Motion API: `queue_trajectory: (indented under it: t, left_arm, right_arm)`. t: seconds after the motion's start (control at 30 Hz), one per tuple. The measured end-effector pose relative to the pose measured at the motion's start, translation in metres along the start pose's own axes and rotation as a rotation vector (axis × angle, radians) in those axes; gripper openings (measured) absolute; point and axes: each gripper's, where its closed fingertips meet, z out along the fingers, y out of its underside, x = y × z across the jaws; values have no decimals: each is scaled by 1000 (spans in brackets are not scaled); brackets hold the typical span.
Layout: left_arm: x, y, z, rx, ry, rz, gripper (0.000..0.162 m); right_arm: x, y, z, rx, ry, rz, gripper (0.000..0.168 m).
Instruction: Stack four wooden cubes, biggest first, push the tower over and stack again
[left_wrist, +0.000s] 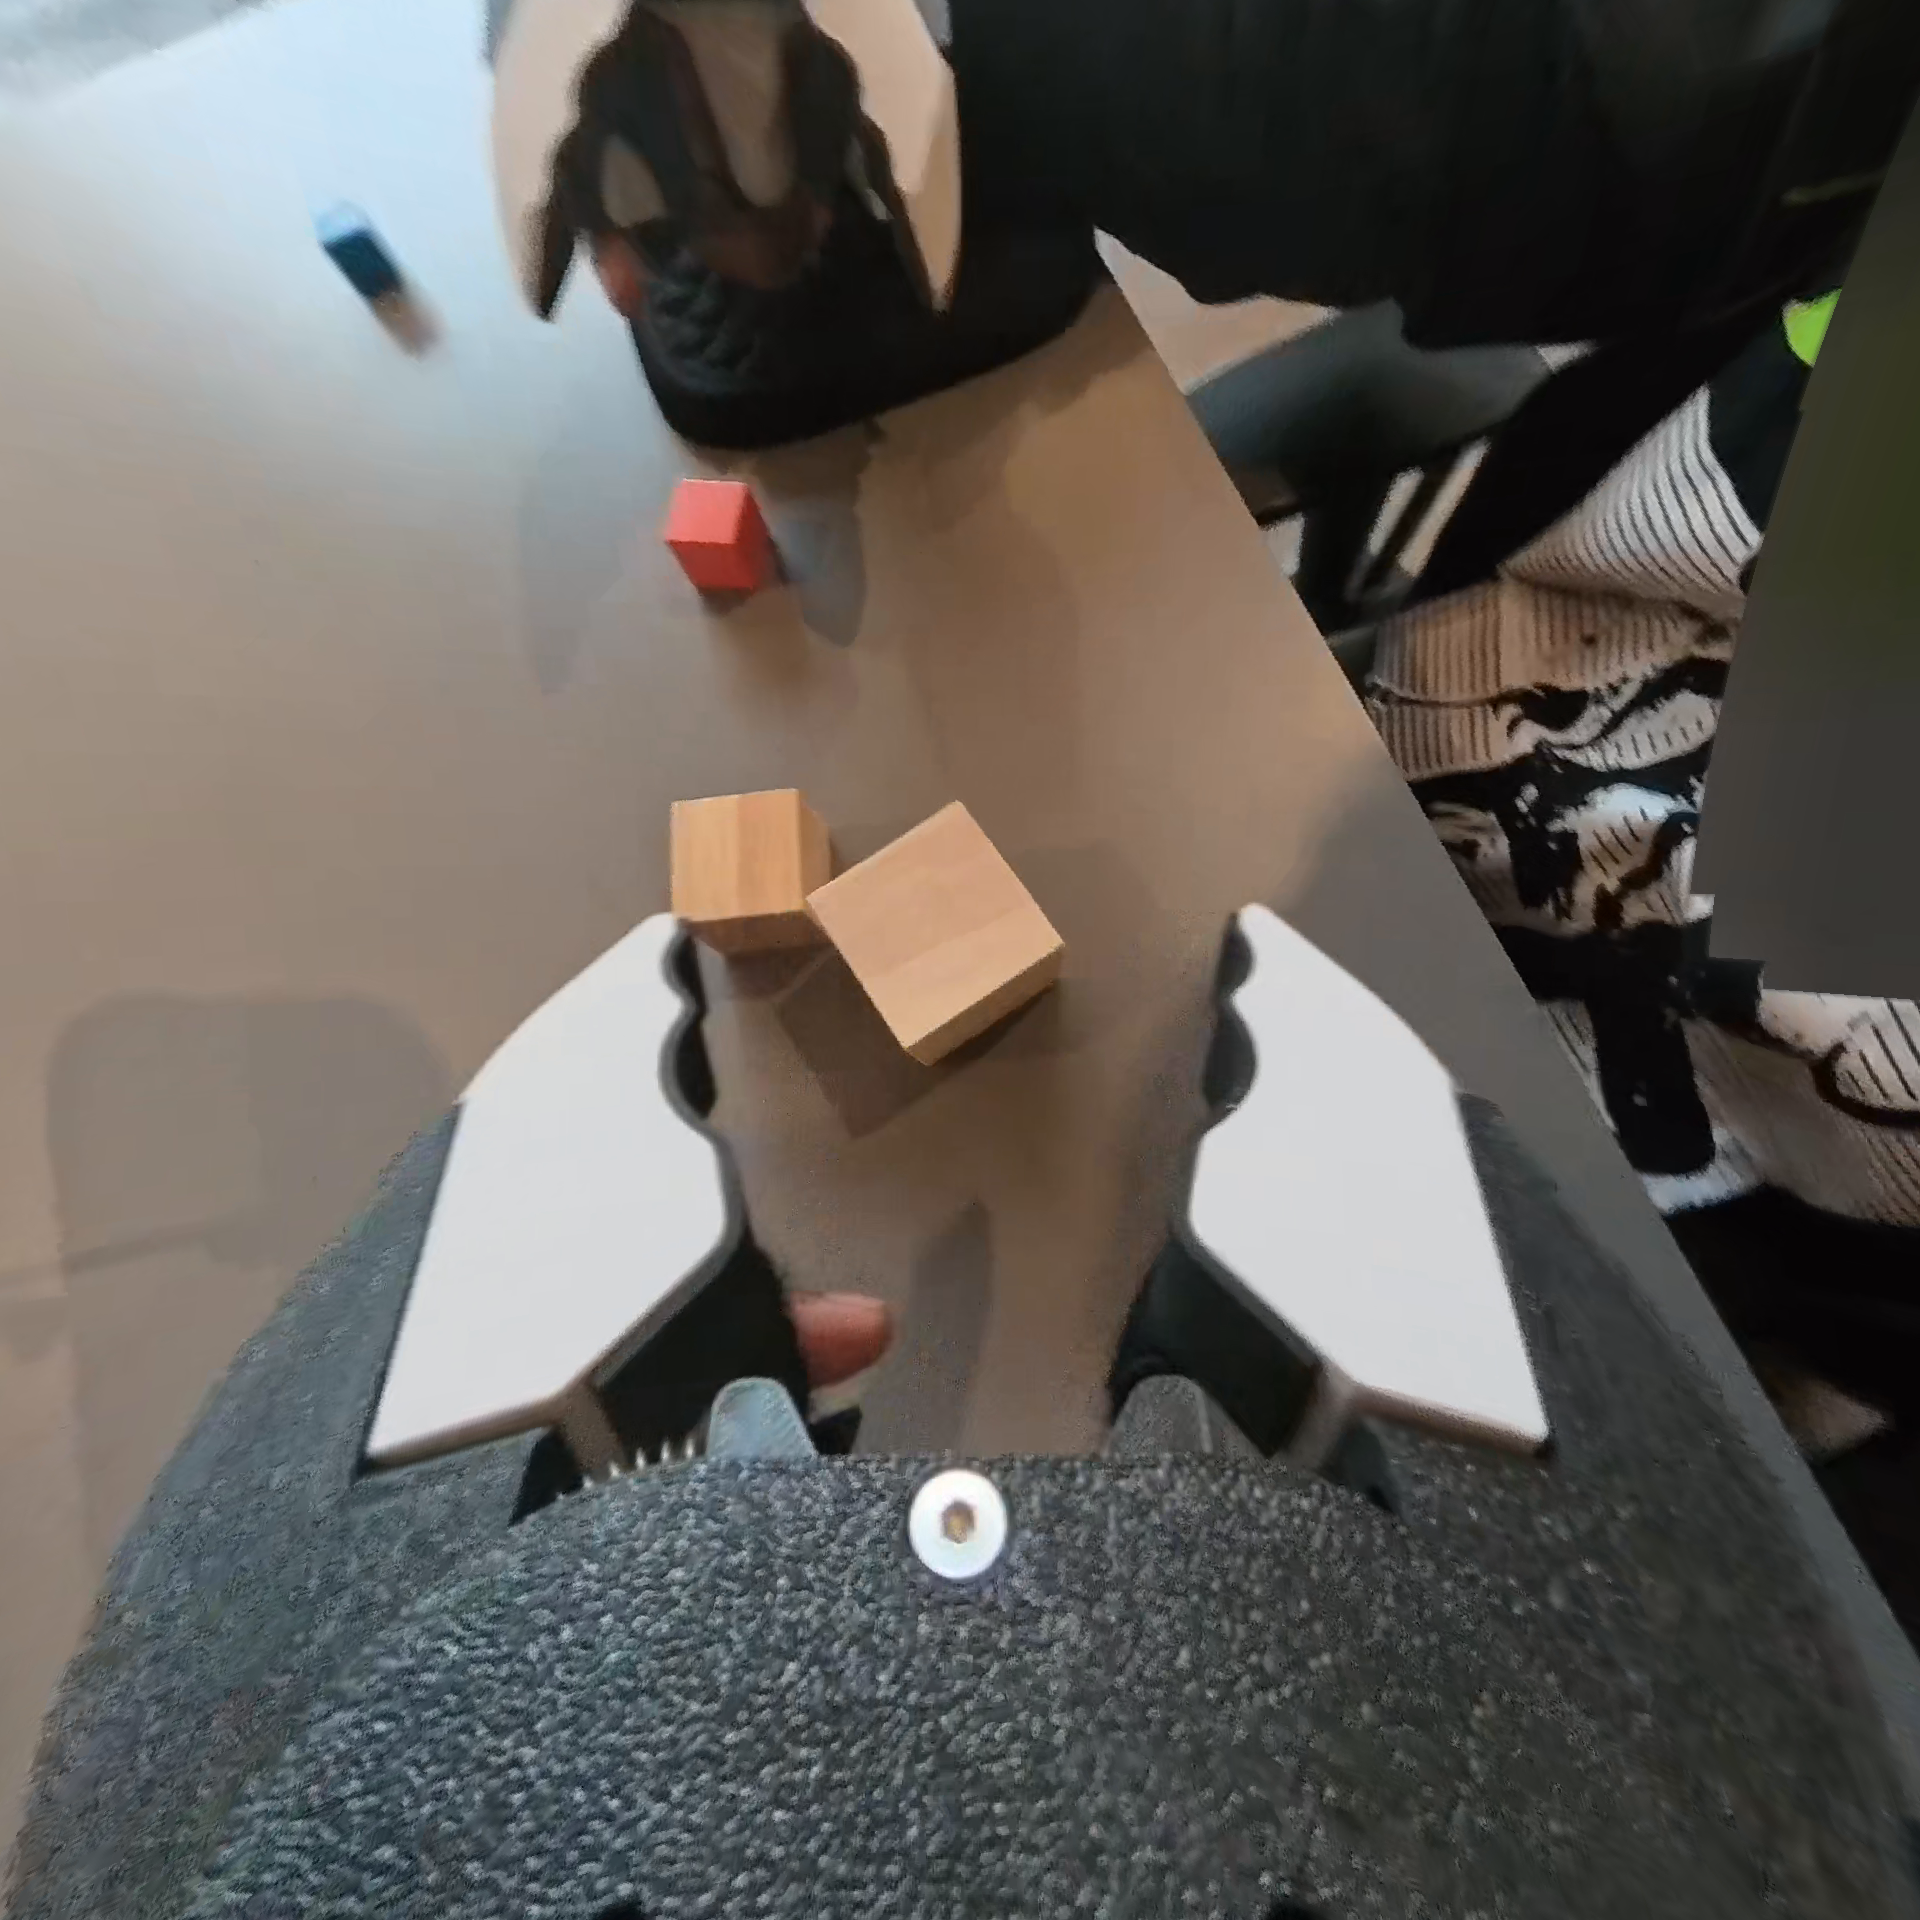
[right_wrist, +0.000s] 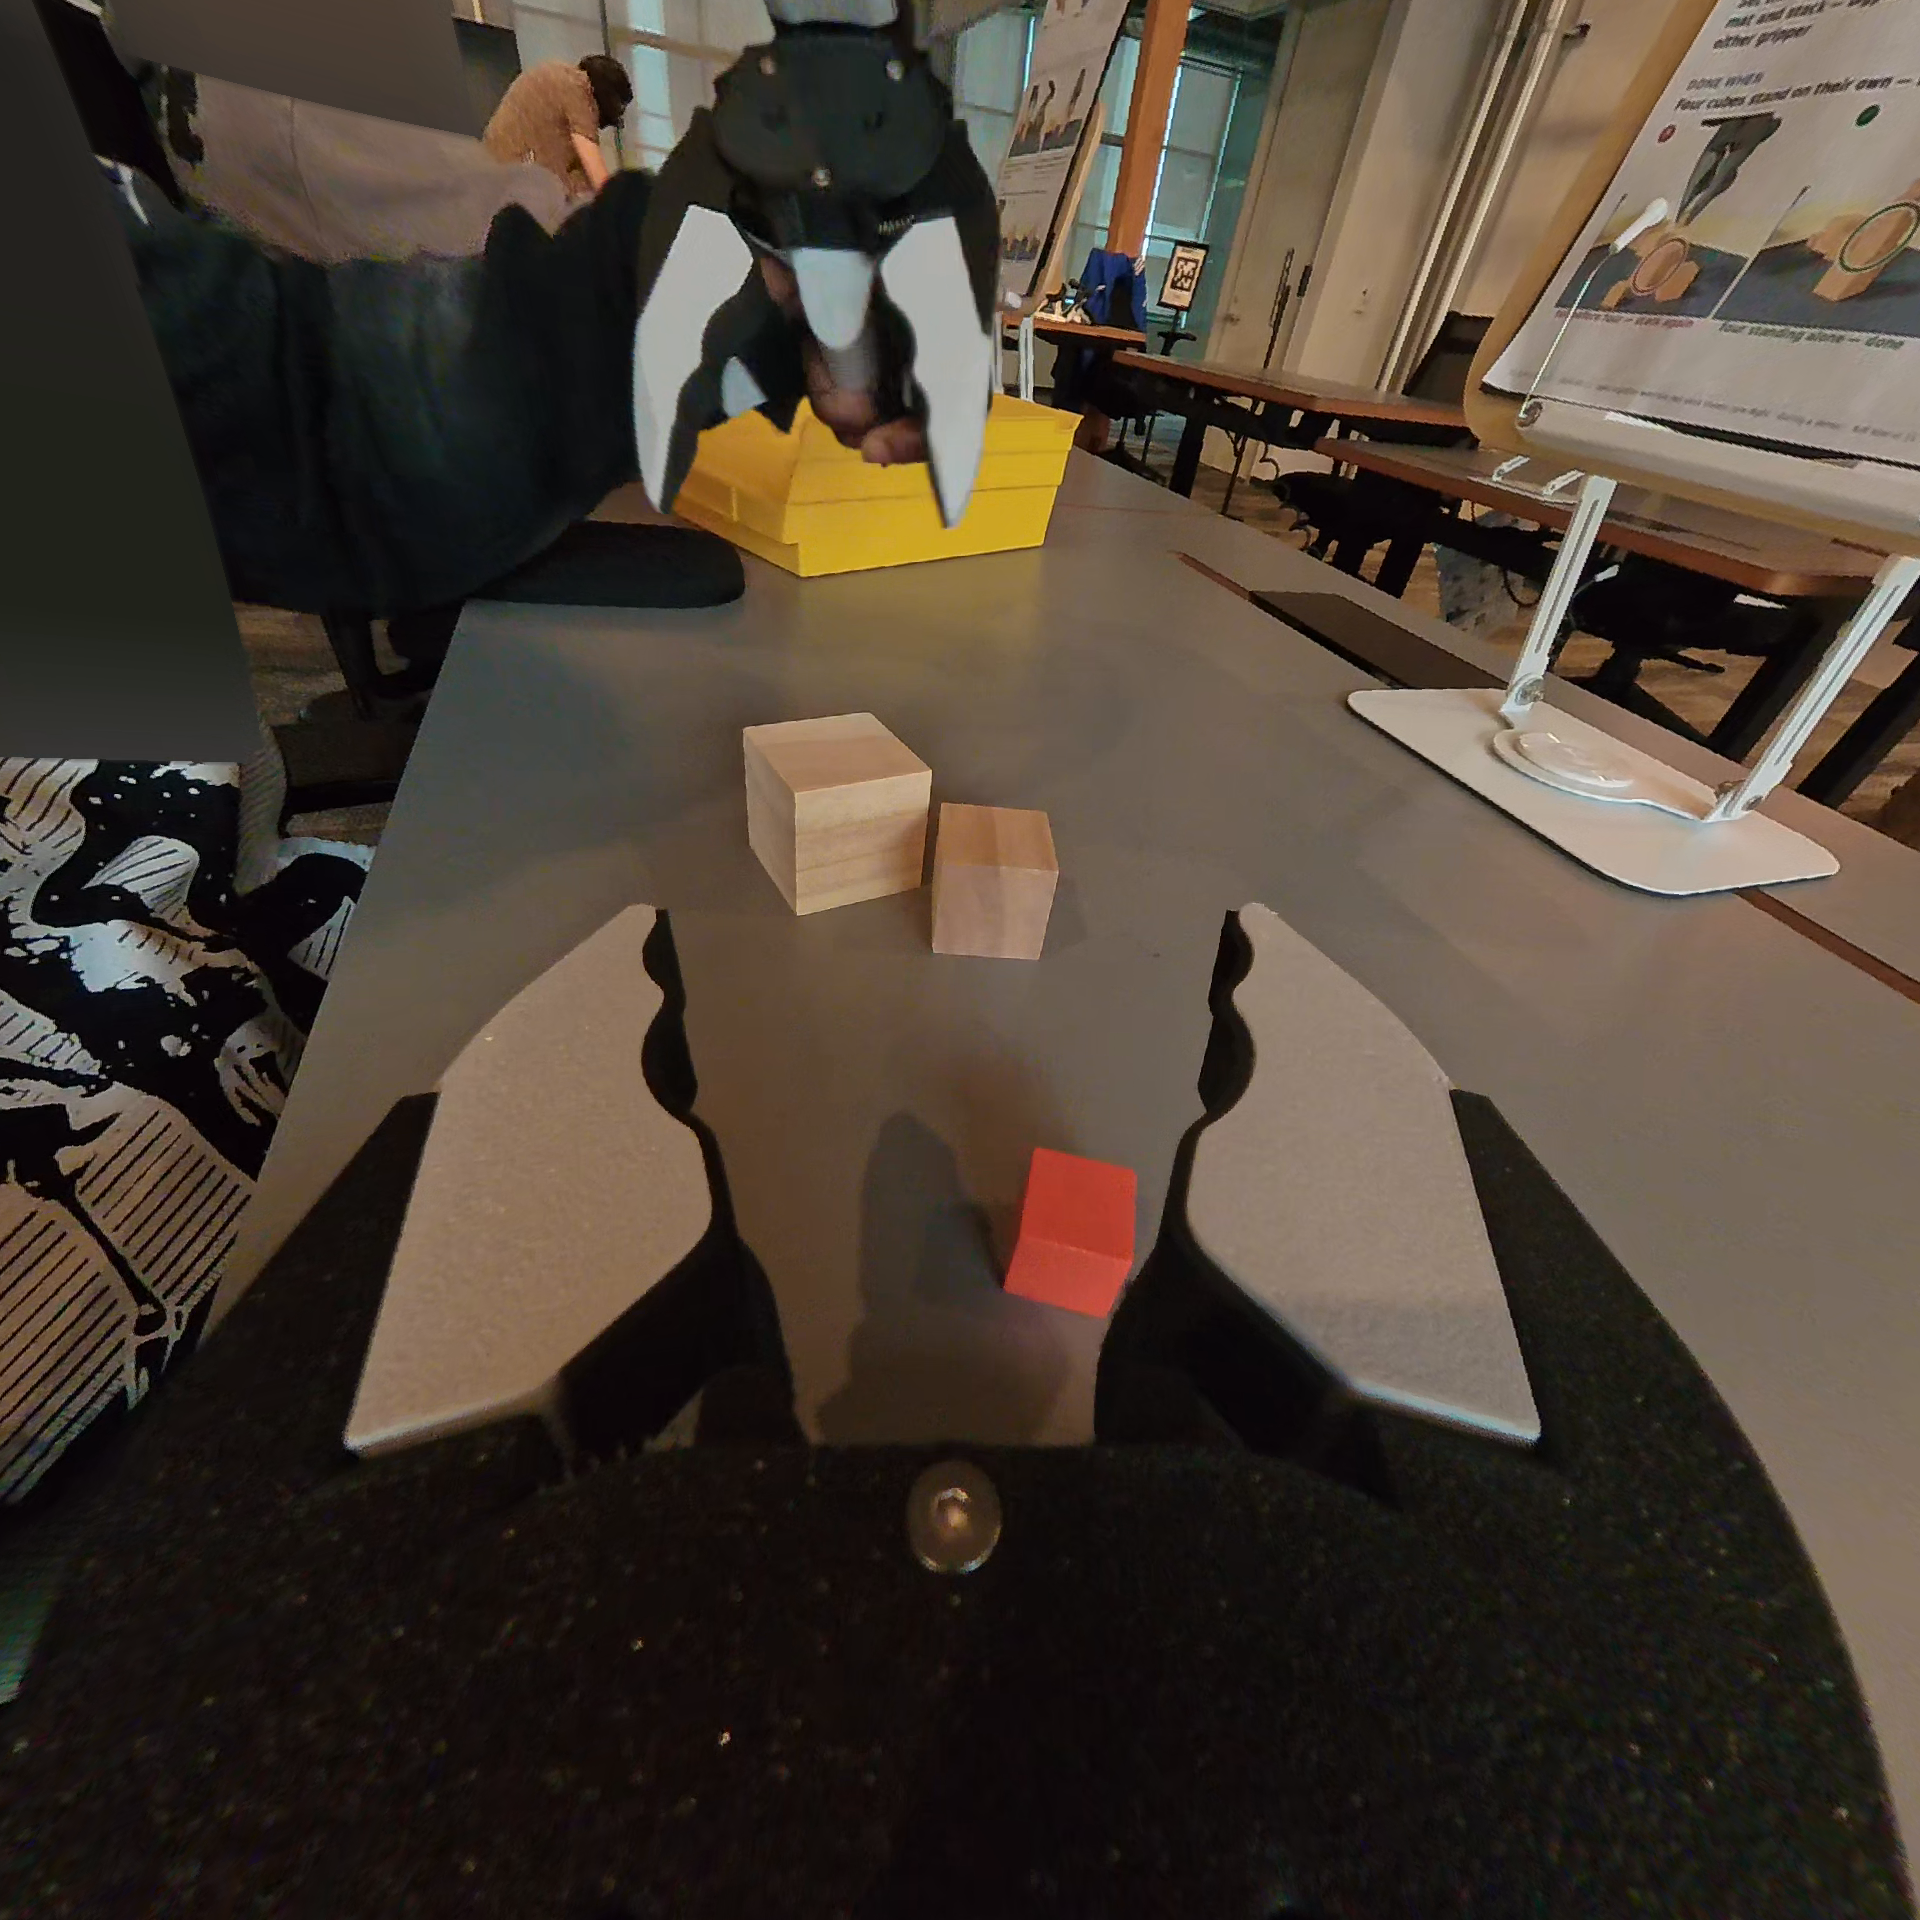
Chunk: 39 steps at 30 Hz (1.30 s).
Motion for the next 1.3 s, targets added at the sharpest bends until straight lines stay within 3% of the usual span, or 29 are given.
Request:
queue_trajectory:
  t: [0.13,0.23,0.5,0.83,1.07,1.3]
  left_arm:
    - [-13,-7,-10,162,-165,-27,128]
    - [-22,-14,-24,302,-300,-39,145]
    - [-16,-10,-64,577,-495,-54,146]
    - [33,26,-89,697,-443,-129,142]
    - [64,57,-108,793,-424,-149,130]
    - [79,85,-105,790,-384,-191,120]
  right_arm:
    - [0,0,0,2,1,2,97]
    - [0,0,0,0,1,2,97]
    - [0,0,0,2,3,2,97]
    - [1,-1,0,4,4,7,97]
    - [2,0,0,0,8,9,97]
    - [3,0,0,0,12,19,97]
